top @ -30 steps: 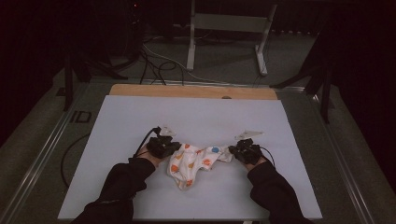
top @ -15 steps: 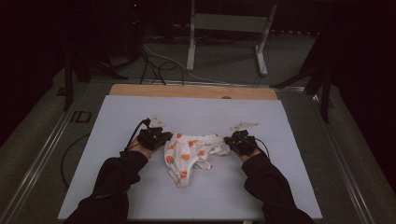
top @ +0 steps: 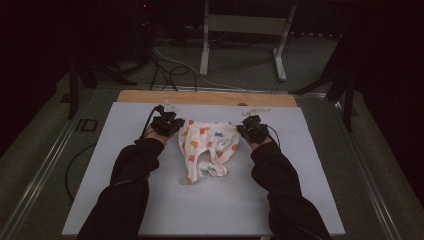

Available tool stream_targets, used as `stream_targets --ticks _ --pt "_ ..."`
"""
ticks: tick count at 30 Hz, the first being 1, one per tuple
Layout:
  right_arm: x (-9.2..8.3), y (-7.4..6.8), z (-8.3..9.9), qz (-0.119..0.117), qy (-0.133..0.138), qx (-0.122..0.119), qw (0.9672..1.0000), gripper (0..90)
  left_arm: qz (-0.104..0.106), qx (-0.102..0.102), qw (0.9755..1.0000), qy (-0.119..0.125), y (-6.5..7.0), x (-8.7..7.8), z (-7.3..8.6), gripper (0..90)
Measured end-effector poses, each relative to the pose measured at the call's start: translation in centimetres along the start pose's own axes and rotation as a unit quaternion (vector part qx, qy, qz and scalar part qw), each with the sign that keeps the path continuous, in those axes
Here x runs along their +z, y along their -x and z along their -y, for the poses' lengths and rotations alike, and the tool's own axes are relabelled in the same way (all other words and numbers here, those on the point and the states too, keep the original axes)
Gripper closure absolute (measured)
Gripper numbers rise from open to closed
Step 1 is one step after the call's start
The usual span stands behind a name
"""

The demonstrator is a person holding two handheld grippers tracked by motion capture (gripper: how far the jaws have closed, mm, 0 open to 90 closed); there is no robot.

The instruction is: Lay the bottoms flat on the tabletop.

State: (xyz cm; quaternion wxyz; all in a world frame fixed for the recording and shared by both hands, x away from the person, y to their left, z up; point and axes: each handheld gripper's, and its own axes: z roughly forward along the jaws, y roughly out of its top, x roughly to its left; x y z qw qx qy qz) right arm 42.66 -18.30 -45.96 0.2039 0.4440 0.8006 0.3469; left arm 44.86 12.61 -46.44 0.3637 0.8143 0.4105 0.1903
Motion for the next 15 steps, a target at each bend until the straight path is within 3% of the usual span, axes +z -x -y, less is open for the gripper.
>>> stream_targets --ticks 6,8,9,12,13,14,15 --pt "1.4 0.7 -1.7 0.019 -0.008 0.008 0.9998 90.0 -0.019 -0.003 0.9997 -0.011 -0.6 1.5 -0.9 86.1" --pt "1.7 0.8 -1.9 0.021 -0.010 0.011 0.9997 90.0 -0.031 -0.005 0.9995 -0.003 -0.7 1.6 -1.2 86.2" --pt "1.8 0.8 -1.9 0.022 -0.009 0.014 0.9996 90.0 -0.031 -0.009 0.9995 0.005 -0.8 1.6 -1.3 86.0" --pt "2.3 0.8 -1.8 0.023 -0.016 0.016 0.9995 89.8 -0.017 -0.007 0.9998 -0.010 -0.8 2.2 -1.3 83.8" --pt "2.4 0.9 -1.7 0.022 -0.016 0.022 0.9994 86.0 -0.019 -0.006 0.9996 -0.018 -0.8 2.3 -1.2 75.8" --pt "2.6 0.9 -1.6 0.015 -0.016 0.026 0.9994 71.0 -0.019 -0.008 0.9995 -0.024 -0.8 2.5 -1.2 63.4" --pt "2.7 0.9 -1.5 0.008 -0.019 0.026 0.9994 62.5 -0.022 -0.013 0.9991 -0.034 -0.7 2.6 -1.1 52.9"
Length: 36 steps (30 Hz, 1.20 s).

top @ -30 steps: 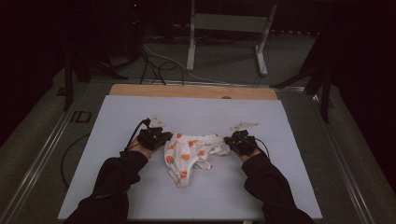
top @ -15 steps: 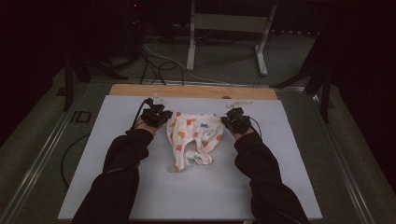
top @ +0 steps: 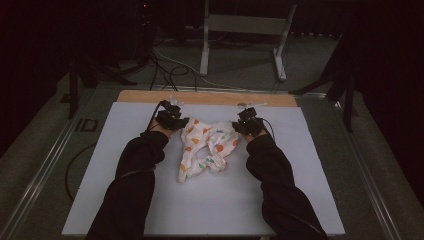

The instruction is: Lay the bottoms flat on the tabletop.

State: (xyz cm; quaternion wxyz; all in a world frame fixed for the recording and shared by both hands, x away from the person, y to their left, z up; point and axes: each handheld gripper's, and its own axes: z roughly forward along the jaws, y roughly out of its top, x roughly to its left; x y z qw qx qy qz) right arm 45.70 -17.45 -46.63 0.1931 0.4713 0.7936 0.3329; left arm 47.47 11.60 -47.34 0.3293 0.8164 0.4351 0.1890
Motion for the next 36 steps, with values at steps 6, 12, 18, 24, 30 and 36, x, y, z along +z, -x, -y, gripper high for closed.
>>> stream_targets --ticks 6,12,18,24,30,36 --pt "-0.4 -0.2 0.2 -0.020 0.010 0.004 0.9998 29.9 0.032 -0.011 0.9994 -0.007 0.1 -0.7 0.0 21.6" --pt "-1.9 -0.3 0.2 -0.061 0.031 0.007 0.9976 14.9 0.045 -0.002 0.9990 0.003 0.5 -2.3 0.2 7.2" --pt "-3.2 -1.2 0.7 -0.083 0.034 -0.021 0.9957 13.0 0.063 0.004 0.9979 0.014 1.1 -4.1 1.1 3.3" --pt "-4.4 -1.9 1.3 -0.085 0.041 -0.043 0.9946 13.1 0.075 0.012 0.9969 0.018 1.6 -5.4 2.0 3.3" --pt "-5.8 -2.8 2.7 -0.091 0.042 -0.061 0.9931 13.1 0.085 0.019 0.9957 0.030 2.1 -7.5 3.4 3.3" --pt "-6.8 -4.2 4.2 -0.111 0.036 -0.079 0.9901 13.1 0.094 0.032 0.9945 0.033 3.0 -8.9 4.6 3.3"
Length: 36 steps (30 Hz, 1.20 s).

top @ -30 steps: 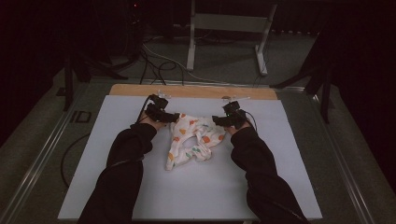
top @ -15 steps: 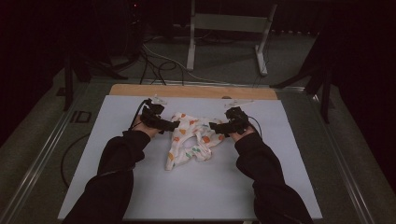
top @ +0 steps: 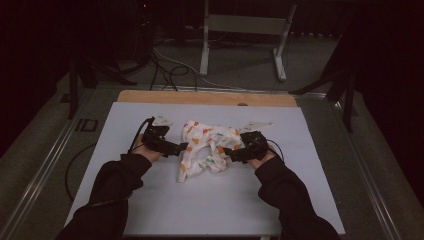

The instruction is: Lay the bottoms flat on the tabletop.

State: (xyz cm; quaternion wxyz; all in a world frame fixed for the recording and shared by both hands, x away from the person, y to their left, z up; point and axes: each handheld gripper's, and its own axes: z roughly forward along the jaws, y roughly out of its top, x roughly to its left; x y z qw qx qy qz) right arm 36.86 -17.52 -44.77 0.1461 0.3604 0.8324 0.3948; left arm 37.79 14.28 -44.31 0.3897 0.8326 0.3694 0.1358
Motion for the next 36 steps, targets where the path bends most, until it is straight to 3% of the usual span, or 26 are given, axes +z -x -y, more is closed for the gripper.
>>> stream_targets --ticks 10,17,21,23,25,28,33,36 --pt "-0.9 -2.4 1.6 -0.023 0.014 -0.006 0.9996 13.6 0.028 0.024 0.9993 0.006 3.2 -1.6 2.4 3.3" --pt "1.3 -3.8 3.0 -0.024 -0.007 -0.012 0.9996 15.8 0.041 0.022 0.9988 0.014 5.1 -2.2 5.3 3.3" --pt "3.4 -4.5 3.6 -0.017 -0.034 -0.016 0.9992 30.9 0.036 0.025 0.9990 0.013 5.7 -2.2 6.8 3.3" --pt "4.3 -4.5 3.9 -0.020 -0.047 -0.020 0.9985 47.4 0.040 0.020 0.9990 0.011 5.8 -2.2 7.3 3.3" --pt "5.0 -4.7 4.1 -0.003 -0.071 -0.038 0.9968 59.9 0.035 0.020 0.9991 0.012 5.8 -2.2 7.7 3.3" --pt "5.2 -4.3 4.3 -0.020 -0.080 -0.017 0.9965 79.4 0.035 0.014 0.9993 0.007 5.5 -2.1 8.1 3.3" --pt "4.1 -3.3 4.3 -0.019 -0.080 -0.006 0.9966 82.7 0.034 0.014 0.9993 0.006 5.6 -2.0 8.3 3.3" --pt "2.7 -2.6 4.2 -0.006 -0.072 -0.005 0.9974 82.8 0.033 0.018 0.9993 0.006 5.6 -2.1 8.2 3.3"
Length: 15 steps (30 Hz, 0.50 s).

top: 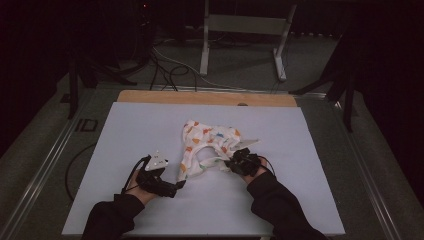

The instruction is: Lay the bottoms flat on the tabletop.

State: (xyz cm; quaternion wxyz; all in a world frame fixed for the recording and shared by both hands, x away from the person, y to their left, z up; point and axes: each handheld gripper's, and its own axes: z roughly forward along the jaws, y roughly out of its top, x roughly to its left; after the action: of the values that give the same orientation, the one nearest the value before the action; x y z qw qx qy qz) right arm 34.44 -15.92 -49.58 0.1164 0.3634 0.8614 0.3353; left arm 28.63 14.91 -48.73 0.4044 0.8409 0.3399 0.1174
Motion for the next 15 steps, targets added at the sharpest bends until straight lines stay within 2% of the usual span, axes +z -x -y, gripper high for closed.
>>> stream_targets --ticks 2,5,9,15 --pt "-0.9 0.5 0.1 0.012 0.007 -0.002 0.9999 82.8 -0.001 -0.001 1.0000 0.002 0.0 -0.1 0.0 3.3" --pt "-2.2 1.5 0.4 0.022 0.015 0.011 0.9996 82.8 -0.001 -0.004 1.0000 0.002 0.0 -0.2 0.1 3.3" --pt "-3.5 2.7 0.8 0.041 0.024 0.016 0.9987 82.6 -0.002 -0.002 1.0000 0.001 0.0 -0.4 0.1 3.3" --pt "-5.1 3.6 1.2 0.052 0.035 0.028 0.9976 82.0 -0.004 -0.004 1.0000 0.000 0.0 -0.4 0.2 3.3"
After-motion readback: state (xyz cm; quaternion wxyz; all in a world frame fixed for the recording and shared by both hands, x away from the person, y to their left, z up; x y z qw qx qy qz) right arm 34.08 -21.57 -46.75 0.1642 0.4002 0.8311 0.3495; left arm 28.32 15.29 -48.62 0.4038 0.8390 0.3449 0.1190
